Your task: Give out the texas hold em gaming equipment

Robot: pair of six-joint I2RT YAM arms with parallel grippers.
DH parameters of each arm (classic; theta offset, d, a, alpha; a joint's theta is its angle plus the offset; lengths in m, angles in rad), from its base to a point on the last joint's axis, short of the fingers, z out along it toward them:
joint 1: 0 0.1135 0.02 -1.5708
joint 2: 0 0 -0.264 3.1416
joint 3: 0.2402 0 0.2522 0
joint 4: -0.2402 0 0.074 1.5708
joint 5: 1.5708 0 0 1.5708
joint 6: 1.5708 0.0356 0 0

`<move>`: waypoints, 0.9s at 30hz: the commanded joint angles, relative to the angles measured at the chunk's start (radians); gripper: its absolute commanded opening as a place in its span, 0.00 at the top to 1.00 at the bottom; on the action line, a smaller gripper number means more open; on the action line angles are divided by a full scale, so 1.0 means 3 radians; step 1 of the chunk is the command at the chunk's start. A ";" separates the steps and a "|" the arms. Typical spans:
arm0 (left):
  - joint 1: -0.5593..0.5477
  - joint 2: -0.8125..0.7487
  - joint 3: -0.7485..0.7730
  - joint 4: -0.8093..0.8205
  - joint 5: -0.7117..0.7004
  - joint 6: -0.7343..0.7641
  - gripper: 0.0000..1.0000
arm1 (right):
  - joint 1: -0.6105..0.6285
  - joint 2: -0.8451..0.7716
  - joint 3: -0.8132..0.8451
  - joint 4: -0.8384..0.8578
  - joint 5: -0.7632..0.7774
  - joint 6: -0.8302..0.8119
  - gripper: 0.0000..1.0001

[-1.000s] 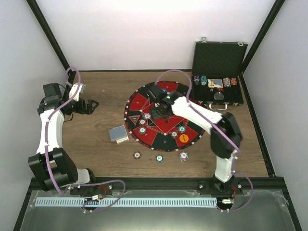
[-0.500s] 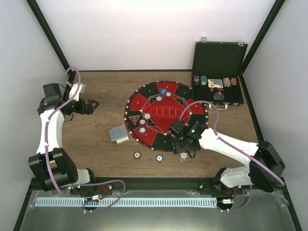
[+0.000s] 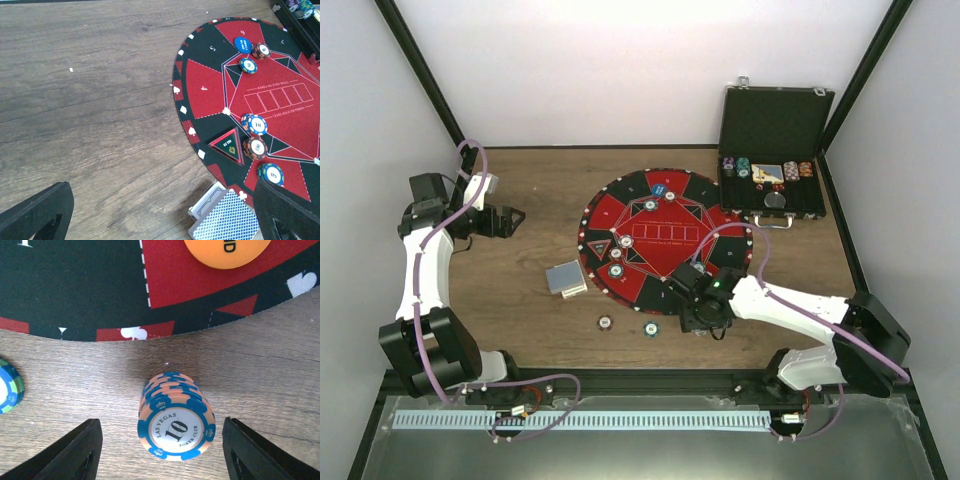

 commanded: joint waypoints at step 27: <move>0.0017 -0.0041 0.0068 0.0006 0.0039 0.0062 0.00 | 0.0035 0.0238 -0.0058 0.0047 0.0079 0.0052 0.57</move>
